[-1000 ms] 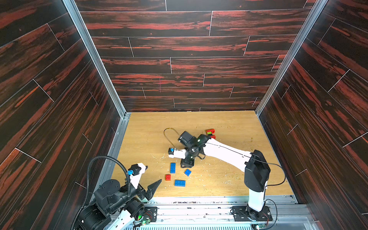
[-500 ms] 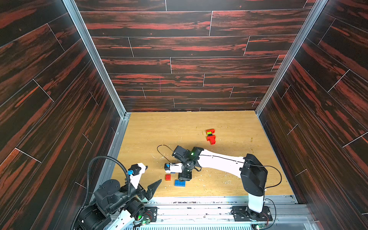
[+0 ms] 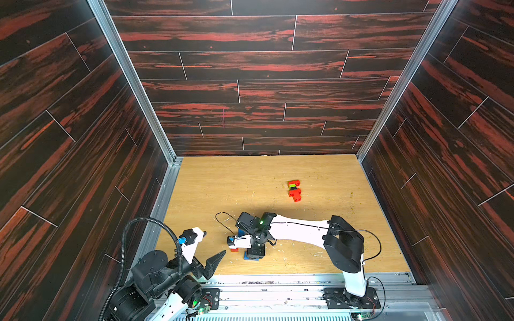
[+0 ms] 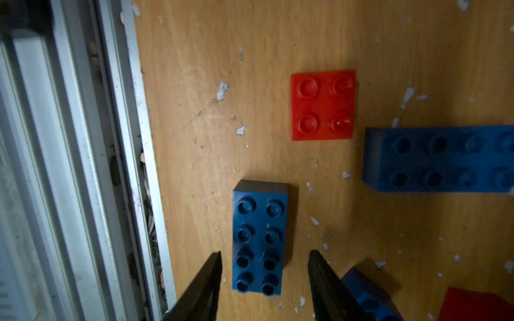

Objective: Assemble the letter f with lego
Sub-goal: Pick up the lego brick from the center of the board.

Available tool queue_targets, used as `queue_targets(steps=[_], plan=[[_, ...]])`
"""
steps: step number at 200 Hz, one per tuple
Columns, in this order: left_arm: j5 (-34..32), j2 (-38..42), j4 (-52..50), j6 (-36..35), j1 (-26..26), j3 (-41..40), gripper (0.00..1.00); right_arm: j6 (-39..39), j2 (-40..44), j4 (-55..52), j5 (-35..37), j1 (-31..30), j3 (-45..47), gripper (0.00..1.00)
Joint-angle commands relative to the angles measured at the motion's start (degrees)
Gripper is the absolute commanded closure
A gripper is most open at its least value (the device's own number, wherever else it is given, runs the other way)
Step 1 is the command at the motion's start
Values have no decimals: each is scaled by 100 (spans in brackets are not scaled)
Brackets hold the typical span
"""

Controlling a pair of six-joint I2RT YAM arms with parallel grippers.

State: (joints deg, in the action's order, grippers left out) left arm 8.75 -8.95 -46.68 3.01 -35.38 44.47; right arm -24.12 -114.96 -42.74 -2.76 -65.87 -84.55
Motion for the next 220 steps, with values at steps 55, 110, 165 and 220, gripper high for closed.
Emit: queue_targets(steps=[55, 110, 165, 220], plan=[[42, -43, 23, -14, -26, 34, 0, 90, -355, -58, 27, -82, -70, 47], [45, -52, 27, -12, -26, 36, 0, 129, -465, -95, 35, -129, -140, 47], [46, -47, 27, -16, -30, 36, 0, 136, -726, -298, 44, -162, -354, 65], [40, -40, 27, -11, -32, 40, 0, 131, -706, -401, 105, -159, -431, 72]])
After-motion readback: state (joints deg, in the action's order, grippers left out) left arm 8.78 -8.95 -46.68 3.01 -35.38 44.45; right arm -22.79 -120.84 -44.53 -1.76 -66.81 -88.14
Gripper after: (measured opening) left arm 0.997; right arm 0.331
